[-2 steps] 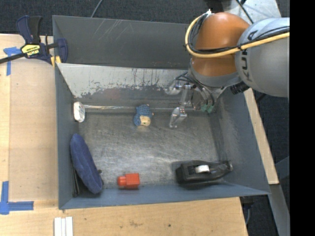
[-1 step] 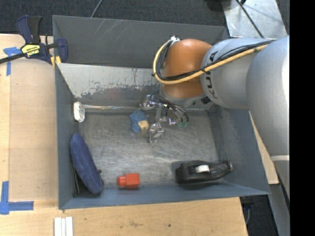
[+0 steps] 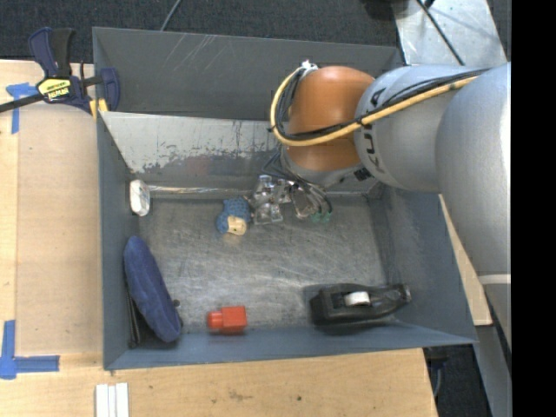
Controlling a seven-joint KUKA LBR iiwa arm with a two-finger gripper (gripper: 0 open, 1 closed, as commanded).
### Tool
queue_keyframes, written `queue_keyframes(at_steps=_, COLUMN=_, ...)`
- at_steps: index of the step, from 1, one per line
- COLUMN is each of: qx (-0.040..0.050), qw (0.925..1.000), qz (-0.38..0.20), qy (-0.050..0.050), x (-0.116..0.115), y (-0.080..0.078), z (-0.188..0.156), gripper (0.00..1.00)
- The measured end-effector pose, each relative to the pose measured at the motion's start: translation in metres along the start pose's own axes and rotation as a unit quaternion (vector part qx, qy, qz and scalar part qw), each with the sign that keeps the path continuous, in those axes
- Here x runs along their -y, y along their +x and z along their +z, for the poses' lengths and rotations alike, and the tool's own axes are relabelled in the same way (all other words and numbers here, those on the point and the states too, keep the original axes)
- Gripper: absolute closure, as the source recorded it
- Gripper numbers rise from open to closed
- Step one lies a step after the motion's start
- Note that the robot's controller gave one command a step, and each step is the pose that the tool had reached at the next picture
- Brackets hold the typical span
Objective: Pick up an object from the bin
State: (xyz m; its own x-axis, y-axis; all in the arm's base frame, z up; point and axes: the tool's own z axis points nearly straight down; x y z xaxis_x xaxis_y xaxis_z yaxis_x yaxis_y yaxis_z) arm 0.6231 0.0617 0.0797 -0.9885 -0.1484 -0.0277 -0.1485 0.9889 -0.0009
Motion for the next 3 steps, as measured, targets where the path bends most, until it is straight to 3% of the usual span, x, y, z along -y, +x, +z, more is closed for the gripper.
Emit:
queue_keyframes(at_steps=1, qx=-0.0076, qw=1.0, qz=-0.001, qy=0.0, x=0.014, y=0.003, z=-0.08, gripper=1.0)
queue_keyframes(at_steps=2, qx=-0.012, qw=0.9999, qz=-0.002, qy=0.0, x=0.013, y=0.005, z=-0.074, gripper=0.0)
queue_keyframes(at_steps=3, qx=-0.0109, qw=0.9982, qz=-0.059, qy=-0.001, x=-0.009, y=-0.007, z=0.005, gripper=0.0)
